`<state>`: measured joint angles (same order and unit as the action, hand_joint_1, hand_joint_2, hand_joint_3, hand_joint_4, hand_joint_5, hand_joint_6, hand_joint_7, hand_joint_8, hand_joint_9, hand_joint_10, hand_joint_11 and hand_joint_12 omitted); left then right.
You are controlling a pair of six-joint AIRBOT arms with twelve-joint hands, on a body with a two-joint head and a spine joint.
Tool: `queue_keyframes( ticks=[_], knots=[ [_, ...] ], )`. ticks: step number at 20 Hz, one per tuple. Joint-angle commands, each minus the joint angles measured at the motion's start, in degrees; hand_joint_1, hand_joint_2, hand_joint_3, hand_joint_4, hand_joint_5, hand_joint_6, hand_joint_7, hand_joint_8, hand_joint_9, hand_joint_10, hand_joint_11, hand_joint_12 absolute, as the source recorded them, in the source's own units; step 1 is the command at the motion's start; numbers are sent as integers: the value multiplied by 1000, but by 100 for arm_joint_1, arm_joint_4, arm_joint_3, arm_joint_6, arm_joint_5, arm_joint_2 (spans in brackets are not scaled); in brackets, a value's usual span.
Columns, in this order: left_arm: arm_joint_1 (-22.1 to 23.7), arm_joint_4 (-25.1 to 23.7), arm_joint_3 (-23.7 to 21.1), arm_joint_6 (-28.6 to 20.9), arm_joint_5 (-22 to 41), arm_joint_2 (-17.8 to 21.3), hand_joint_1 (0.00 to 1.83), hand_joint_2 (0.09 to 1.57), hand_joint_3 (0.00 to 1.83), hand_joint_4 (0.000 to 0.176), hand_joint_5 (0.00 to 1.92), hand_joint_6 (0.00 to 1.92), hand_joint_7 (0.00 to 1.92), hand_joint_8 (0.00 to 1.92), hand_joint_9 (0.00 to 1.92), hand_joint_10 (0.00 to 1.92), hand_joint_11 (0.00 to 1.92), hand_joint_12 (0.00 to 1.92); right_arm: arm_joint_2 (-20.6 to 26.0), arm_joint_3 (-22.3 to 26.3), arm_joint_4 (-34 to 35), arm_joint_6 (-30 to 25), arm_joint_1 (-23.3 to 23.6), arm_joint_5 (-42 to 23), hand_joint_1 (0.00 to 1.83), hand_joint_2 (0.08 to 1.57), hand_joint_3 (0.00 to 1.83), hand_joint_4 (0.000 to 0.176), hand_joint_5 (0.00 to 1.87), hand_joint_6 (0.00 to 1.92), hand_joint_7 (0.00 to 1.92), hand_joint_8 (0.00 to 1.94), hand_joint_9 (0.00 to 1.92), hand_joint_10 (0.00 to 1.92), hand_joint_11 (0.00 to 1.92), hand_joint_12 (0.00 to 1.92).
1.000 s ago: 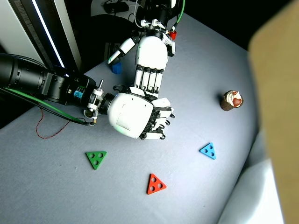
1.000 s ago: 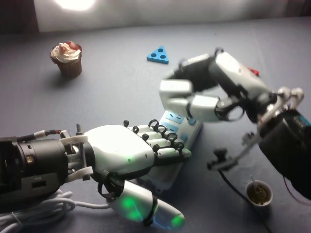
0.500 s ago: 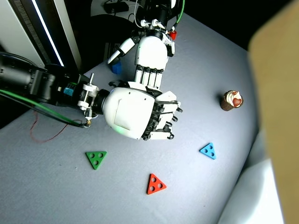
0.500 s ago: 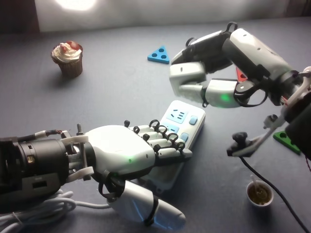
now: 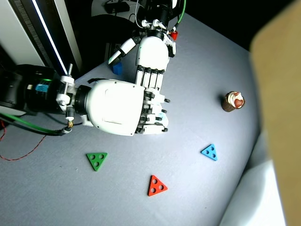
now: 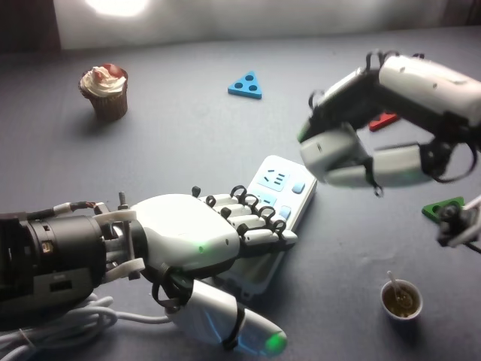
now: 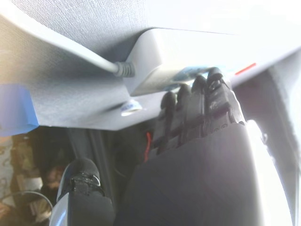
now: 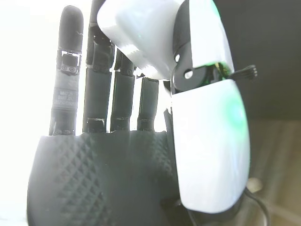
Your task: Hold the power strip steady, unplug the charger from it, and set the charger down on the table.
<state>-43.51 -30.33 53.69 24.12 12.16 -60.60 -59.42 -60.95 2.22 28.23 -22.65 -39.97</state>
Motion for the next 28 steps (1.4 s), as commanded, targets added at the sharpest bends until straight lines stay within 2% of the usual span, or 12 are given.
queue_keyframes(
  ticks=[1, 6, 7, 17, 18, 19, 20, 21, 22, 25, 27, 28],
  knots=[
    [-69, 42, -30, -138, -92, -100, 0, 988, 1, 0, 81, 4, 83, 5, 73, 6, 56, 69, 86, -39, -259, -290, 80, -607, 1247, 1051, 0, 33, 1111, 805, 1160, 642, 1175, 3, 611, 986],
    [-55, 50, -50, -138, -93, -45, 0, 986, 0, 0, 75, 1, 75, 1, 67, 2, 53, 68, 89, -441, -1962, -1328, 40, -595, 1235, 1076, 2, 31, 1027, 911, 1119, 745, 1158, 5, 619, 950],
    [-54, 50, -53, -137, -93, -34, 0, 995, 4, 0, 86, 5, 85, 5, 72, 4, 64, 72, 89, -501, -2121, -1401, -26, -597, 1233, 1098, 0, 0, 936, 1039, 1117, 765, 1116, 4, 604, 889],
    [-37, 51, -61, -138, -83, -9, 0, 988, 0, 0, 70, 2, 68, 1, 51, 0, 44, 63, -149, -617, -1926, -1187, -382, -822, 1221, 1137, 0, 0, 826, 1241, 1058, 834, 991, 0, 576, 746],
    [-37, 51, -61, -138, -83, -8, 0, 989, 0, 0, 69, 2, 65, 0, 53, 1, 50, 65, -149, -615, -1911, -1187, -395, -841, 1162, 1157, 0, 0, 875, 1132, 942, 333, 973, 10, 561, 742],
    [-38, 51, -61, -138, -83, -8, 0, 994, 2, 0, 66, 0, 67, 1, 55, 2, 52, 66, -149, -610, -1882, -1187, -406, -846, 1155, 1146, 0, 0, 904, 1081, 968, 113, 973, 6, 571, 730],
    [-38, 56, -61, -139, -83, -8, 0, 998, 4, 0, 64, 0, 68, 1, 56, 2, 48, 64, -149, -609, -1860, -1187, -418, -846, 1240, 1093, 0, 0, 812, 413, 970, 34, 953, 7, 556, 724],
    [-38, 63, -61, -139, -83, -7, 0, 997, 3, 0, 64, 0, 69, 1, 57, 2, 50, 65, -148, -607, -1852, -1187, -424, -846, 1251, 1065, 0, 0, 818, 133, 929, 19, 919, 7, 534, 712],
    [-36, 72, -61, -139, -81, -7, 0, 998, 3, 0, 70, 2, 73, 3, 61, 4, 59, 69, -146, -601, -1841, -1187, -430, -854, 1245, 1059, 0, 0, 809, 37, 902, 5, 894, 1, 509, 705],
    [-3, 72, -61, -139, -88, -5, 0, 991, 0, 0, 73, 5, 80, 5, 67, 5, 62, 70, -129, -592, -1789, -1187, -433, -869, 1174, 1062, 3, 0, 703, 0, 758, 0, 729, 0, 394, 662],
    [10, 73, -64, -140, -92, -4, 0, 992, 0, 0, 67, 2, 74, 2, 61, 2, 59, 68, -119, -590, -1741, -1187, -437, -870, 1023, 1120, 19, 0, 442, 0, 445, 0, 428, 0, 186, 590],
    [16, 73, -70, -140, -98, -3, 0, 992, 0, 0, 62, 0, 65, 0, 57, 0, 58, 68, -98, -564, -1657, -1187, -451, -891, 961, 1074, 0, 0, 264, 0, 260, 0, 250, 0, 64, 544]
  ],
)
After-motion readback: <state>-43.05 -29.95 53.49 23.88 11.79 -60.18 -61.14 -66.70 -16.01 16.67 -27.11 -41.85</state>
